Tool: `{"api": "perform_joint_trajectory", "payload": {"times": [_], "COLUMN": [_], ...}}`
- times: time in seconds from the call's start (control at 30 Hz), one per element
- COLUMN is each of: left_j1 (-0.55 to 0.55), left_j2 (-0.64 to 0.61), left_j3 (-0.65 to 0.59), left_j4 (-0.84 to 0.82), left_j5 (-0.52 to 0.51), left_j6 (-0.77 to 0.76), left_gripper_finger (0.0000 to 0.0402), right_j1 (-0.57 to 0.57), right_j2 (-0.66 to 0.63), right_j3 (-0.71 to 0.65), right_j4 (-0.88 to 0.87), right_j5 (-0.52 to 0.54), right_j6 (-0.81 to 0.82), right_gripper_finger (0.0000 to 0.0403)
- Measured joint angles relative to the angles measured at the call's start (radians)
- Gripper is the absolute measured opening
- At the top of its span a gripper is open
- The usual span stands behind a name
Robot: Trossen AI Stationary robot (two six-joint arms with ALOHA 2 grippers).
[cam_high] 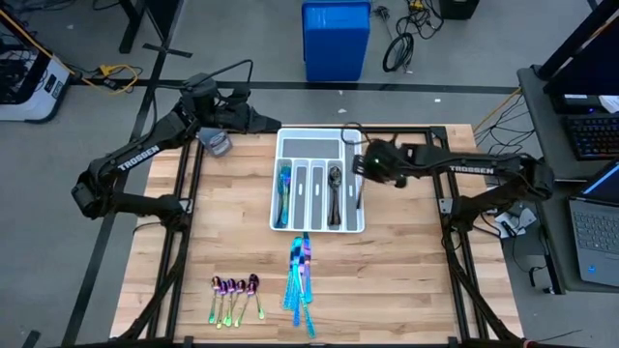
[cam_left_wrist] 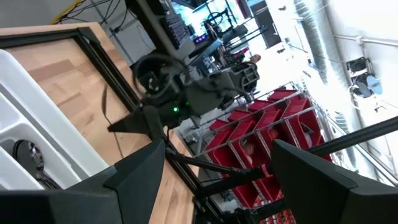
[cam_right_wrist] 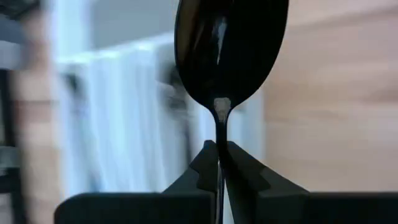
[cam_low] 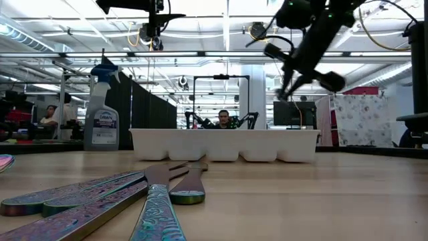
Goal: Sort silverware
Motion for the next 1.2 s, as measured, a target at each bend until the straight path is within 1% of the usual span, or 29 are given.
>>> {"api": "perform_joint_trajectory", "payload": {"times": [0.07, 0.17, 0.33, 0.47, 0.6, 0.7, 0.83, 1.0, 1.2], "left_j1": [0.000, 0.000, 0.000, 0.000, 0.000, 0.000, 0.000, -0.001, -0.001], "left_j2": [0.000, 0.000, 0.000, 0.000, 0.000, 0.000, 0.000, 0.000, 0.000], "left_j3": [0.001, 0.001, 0.001, 0.001, 0.001, 0.001, 0.001, 0.001, 0.001], "left_j4": [-0.026, -0.044, -0.047, -0.048, -0.051, -0.050, -0.049, -0.051, -0.081], "left_j5": [0.000, 0.012, 0.027, 0.029, 0.045, 0.056, 0.084, 0.111, 0.130], "left_j6": [0.000, 0.002, 0.002, 0.000, -0.017, -0.025, -0.025, -0.021, -0.023], "left_gripper_finger": [0.0278, 0.0278, 0.0278, 0.0278, 0.0278, 0.0278, 0.0278, 0.0278, 0.0278], "right_j1": [0.000, 0.002, 0.019, 0.032, 0.053, 0.074, 0.093, 0.083, 0.061], "right_j2": [0.042, 0.118, 0.260, 0.375, 0.450, 0.483, 0.506, 0.501, 0.449], "right_j3": [0.021, 0.057, 0.119, 0.194, 0.259, 0.287, 0.287, 0.287, 0.287], "right_j4": [0.050, 0.060, 0.119, 0.101, 0.046, 0.013, -0.014, -0.030, -0.039], "right_j5": [0.001, -0.002, -0.049, -0.091, -0.112, -0.130, -0.135, -0.131, -0.131], "right_j6": [-0.016, -0.043, -0.082, -0.095, -0.088, -0.069, -0.033, -0.038, -0.108], "right_gripper_finger": [0.0000, 0.0000, 0.0000, 0.0000, 0.0000, 0.0000, 0.0006, 0.0041, 0.0080]}}
